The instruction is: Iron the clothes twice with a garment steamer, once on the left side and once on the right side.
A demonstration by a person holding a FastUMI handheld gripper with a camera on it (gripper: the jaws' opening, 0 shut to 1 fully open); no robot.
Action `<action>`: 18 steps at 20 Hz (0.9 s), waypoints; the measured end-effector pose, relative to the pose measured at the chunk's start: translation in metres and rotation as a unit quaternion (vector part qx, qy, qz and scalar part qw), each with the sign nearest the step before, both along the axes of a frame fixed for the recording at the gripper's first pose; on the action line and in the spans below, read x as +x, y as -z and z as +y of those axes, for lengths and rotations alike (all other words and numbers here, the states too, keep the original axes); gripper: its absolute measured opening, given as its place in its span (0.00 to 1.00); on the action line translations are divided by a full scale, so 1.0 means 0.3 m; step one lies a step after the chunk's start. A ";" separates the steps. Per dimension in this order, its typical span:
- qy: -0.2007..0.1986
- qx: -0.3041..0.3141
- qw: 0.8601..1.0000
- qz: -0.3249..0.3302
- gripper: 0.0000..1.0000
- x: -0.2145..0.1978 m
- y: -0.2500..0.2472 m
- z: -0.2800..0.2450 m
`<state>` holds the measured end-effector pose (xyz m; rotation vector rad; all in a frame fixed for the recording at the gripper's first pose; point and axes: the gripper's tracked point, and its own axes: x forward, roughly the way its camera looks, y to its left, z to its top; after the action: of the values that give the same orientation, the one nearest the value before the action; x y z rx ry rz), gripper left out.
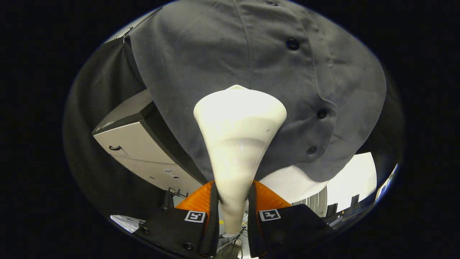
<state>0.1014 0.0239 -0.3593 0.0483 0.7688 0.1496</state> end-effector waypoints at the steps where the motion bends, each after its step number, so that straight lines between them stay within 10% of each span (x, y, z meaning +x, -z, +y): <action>1: 0.000 0.000 1.000 0.006 0.40 -0.010 0.021 -0.003; 9: 0.005 -0.006 0.999 0.037 0.41 -0.093 0.098 -0.029; 18: 0.003 -0.013 0.999 -0.041 0.40 -0.111 -0.279 -0.123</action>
<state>0.0681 -0.0130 -0.2755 0.0196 0.6892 0.1350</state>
